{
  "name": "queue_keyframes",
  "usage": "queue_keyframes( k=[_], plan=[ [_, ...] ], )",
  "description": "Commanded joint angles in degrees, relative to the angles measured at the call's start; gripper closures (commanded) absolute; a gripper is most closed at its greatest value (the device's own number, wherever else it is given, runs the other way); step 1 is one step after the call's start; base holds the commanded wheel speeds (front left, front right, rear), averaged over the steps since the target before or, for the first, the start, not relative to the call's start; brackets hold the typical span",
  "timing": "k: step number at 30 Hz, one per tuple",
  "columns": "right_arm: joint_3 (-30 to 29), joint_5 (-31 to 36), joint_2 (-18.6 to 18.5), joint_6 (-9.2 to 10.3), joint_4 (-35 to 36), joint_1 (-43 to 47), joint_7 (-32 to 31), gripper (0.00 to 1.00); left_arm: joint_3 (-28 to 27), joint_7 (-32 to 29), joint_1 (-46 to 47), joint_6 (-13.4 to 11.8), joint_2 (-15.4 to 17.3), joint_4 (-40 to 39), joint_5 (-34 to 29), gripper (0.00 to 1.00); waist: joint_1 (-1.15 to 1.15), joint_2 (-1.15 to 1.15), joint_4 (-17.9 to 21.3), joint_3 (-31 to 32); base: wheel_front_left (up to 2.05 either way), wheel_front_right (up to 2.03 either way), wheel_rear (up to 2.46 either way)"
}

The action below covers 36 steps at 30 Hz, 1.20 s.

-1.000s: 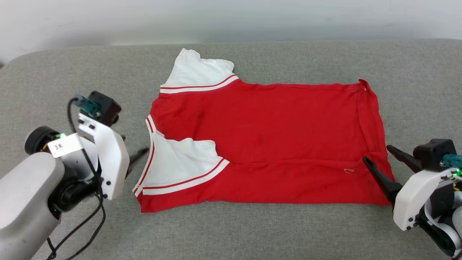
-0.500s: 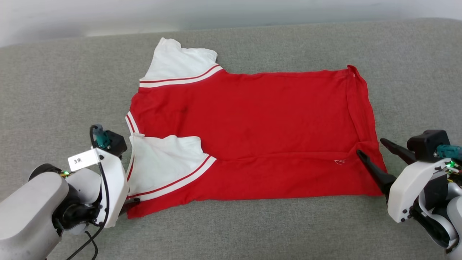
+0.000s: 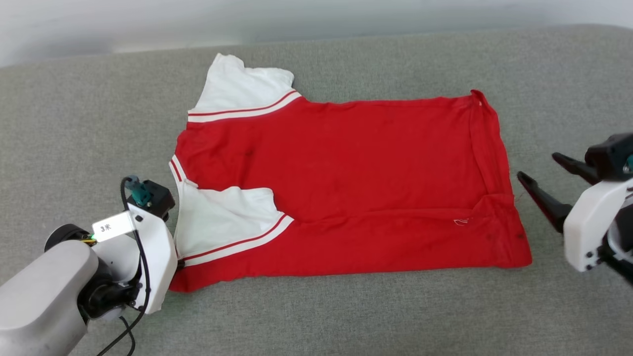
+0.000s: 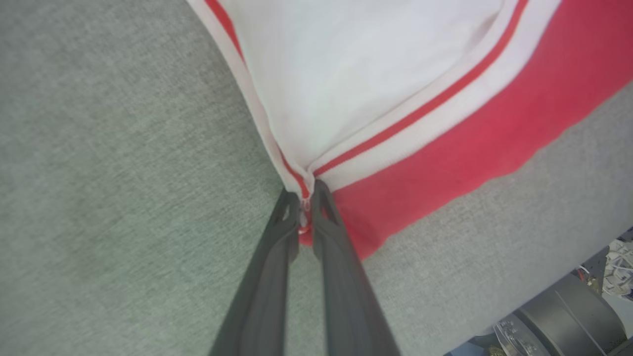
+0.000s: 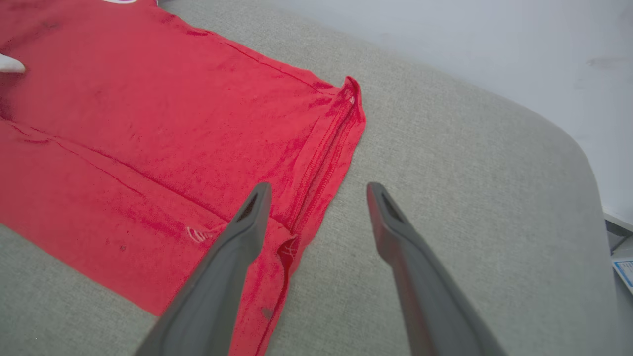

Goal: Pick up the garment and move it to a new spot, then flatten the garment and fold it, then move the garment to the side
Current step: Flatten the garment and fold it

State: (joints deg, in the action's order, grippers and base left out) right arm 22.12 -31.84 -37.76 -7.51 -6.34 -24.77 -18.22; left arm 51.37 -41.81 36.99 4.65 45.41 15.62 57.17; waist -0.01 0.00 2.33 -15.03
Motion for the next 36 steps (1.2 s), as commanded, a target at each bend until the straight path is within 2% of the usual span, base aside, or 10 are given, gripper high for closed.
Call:
queue_keyframes(
  k=[1,8,11,13,17,25,30,31,32,36],
  plan=[
    [0.67,-0.57,-1.57,0.04,0.98,-1.27,-2.48,0.0,0.82,0.48,-0.4,0.39,-0.32,-0.23,-1.03,1.0,0.01,0.0,-0.19,1.0,0.0,0.0,0.0],
    [5.61,-8.98,-9.53,0.04,5.9,-5.46,-25.73,0.0,0.53,1.77,-0.17,0.13,0.95,-3.87,-1.97,1.0,0.01,0.0,-0.49,2.3,0.0,0.0,0.0],
    [7.34,-11.88,-9.65,0.03,5.64,-5.67,-32.73,0.0,0.41,1.89,0.2,-0.22,1.39,-5.54,-2.45,1.0,0.01,0.0,-0.85,1.7,0.0,0.0,0.0],
    [7.56,-12.61,-8.94,0.04,4.81,-6.22,-35.11,0.0,0.39,1.94,0.57,-0.66,1.39,-6.54,-2.65,1.0,0.01,0.0,-1.15,0.96,0.0,0.0,0.0],
    [8.35,-12.0,-5.78,0.04,0.99,-6.15,-36.23,0.0,0.18,2.03,1.42,-0.97,1.18,-7.98,-3.23,1.0,0.01,0.0,-1.91,-0.84,0.0,0.0,0.0],
    [12.75,-12.24,1.57,0.02,-9.47,-2.79,-32.27,0.0,-0.1,2.83,2.54,-1.14,0.77,-8.98,-3.97,1.0,0.01,0.0,-3.21,-3.76,0.0,0.0,0.0],
    [16.03,-15.01,2.89,-0.06,-12.79,-1.82,-29.11,0.0,0.12,3.59,1.2,-1.14,0.66,-8.39,-3.52,1.0,0.01,0.0,-3.02,-3.05,0.0,0.0,0.0],
    [16.2,-15.35,2.49,-0.06,-12.8,-2.43,-28.14,0.58,0.11,3.7,0.8,-1.17,0.67,-8.17,-3.38,1.0,0.01,0.0,-2.87,-2.61,0.0,0.0,0.0],
    [16.17,-15.87,1.98,-0.06,-12.67,-3.1,-27.26,1.0,0.04,3.92,0.4,-1.25,0.66,-7.95,-3.06,1.0,0.01,0.0,-2.71,-2.07,0.0,0.0,0.0],
    [16.03,-17.2,-1.81,-0.03,-11.09,-5.63,-23.67,1.0,-0.56,5.11,-0.93,-1.42,1.26,-7.47,-1.88,1.0,0.01,0.0,-2.18,0.69,0.0,0.0,0.0]
  ],
)
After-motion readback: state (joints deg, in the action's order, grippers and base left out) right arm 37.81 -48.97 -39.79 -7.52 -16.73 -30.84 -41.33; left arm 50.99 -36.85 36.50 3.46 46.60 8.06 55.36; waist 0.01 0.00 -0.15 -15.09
